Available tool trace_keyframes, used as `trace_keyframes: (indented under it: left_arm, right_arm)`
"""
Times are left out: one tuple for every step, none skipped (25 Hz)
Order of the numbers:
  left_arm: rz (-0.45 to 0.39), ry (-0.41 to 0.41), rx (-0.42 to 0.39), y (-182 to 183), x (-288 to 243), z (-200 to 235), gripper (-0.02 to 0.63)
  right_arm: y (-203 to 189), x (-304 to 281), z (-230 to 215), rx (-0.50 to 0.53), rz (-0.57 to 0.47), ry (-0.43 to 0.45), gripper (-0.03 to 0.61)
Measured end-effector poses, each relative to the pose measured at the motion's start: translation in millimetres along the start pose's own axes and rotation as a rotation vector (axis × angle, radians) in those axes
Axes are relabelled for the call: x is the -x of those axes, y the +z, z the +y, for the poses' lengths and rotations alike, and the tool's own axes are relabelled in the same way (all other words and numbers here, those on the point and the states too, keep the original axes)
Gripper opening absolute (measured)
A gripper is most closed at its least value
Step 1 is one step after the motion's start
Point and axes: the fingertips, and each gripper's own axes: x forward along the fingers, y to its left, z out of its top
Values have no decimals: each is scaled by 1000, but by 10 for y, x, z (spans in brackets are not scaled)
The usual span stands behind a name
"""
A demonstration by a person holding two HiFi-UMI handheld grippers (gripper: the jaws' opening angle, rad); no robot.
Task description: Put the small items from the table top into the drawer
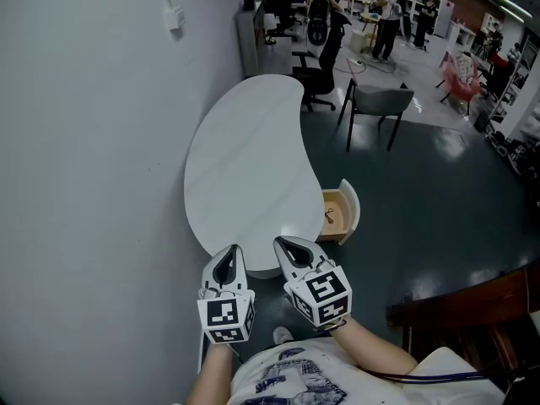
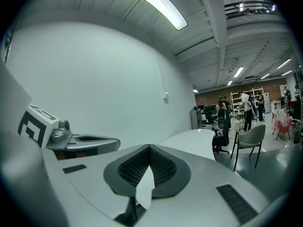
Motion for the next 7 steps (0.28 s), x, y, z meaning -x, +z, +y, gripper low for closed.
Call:
trace_keyframes:
  left_arm:
    - [0, -1, 0, -2, -2, 3, 20]
    - [1, -2, 1, -6, -7, 5, 20]
    - [2, -3, 2, -11, -12, 4, 20]
    - [3, -4, 2, -16, -15, 1, 20]
    - [4, -4, 3, -21, -16, -3, 20]
    - [5, -5, 3, -26, -16, -9, 20]
    - [6, -6, 4, -30, -15, -16, 20]
  right_arm:
    - [-4, -5, -3, 0, 1, -1, 20]
    - [-10, -12, -7, -1, 1, -2, 20]
    - [-16, -17, -11, -2, 2, -3, 20]
    - [-22, -20, -15, -3, 3, -3, 21]
    - [-27, -20, -18, -3, 4, -3, 20]
    - [-33, -19, -20, -4, 5, -3, 20]
    - [-39, -18, -21, -5, 6, -3, 21]
